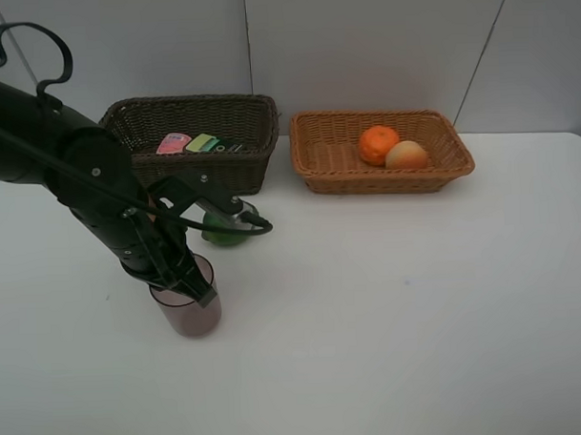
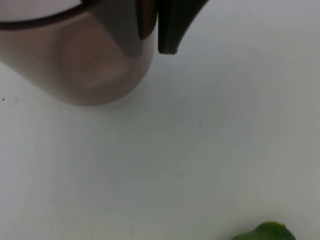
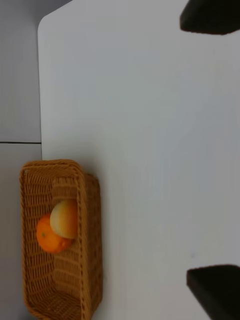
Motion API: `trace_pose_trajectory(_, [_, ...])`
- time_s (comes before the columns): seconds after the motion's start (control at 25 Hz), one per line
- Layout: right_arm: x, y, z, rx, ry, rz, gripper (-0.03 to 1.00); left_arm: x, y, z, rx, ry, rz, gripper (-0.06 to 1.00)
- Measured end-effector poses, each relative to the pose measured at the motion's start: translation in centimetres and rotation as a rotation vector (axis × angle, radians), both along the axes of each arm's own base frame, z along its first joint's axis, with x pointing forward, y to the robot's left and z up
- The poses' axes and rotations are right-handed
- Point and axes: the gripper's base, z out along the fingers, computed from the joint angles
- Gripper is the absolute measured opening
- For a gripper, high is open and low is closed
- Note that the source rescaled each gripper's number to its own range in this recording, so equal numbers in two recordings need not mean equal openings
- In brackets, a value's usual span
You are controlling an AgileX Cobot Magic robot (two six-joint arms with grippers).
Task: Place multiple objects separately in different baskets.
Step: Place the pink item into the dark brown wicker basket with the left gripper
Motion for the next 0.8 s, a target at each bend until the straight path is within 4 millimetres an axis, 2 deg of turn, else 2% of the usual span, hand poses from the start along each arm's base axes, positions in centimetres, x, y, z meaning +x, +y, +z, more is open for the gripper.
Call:
trace_pose_trajectory(0.64, [0.0,0.0,0.0,0.000,0.000,0.000,1.00,0.2,-0.1,0.3,0.012,0.009,0.001,0.00])
trace_pose_trajectory(0.8, [0.0,0.0,0.0,0.000,0.000,0.000,1.00,0.8,-0.4,2.3,0.018,0.017,0.041,0.00])
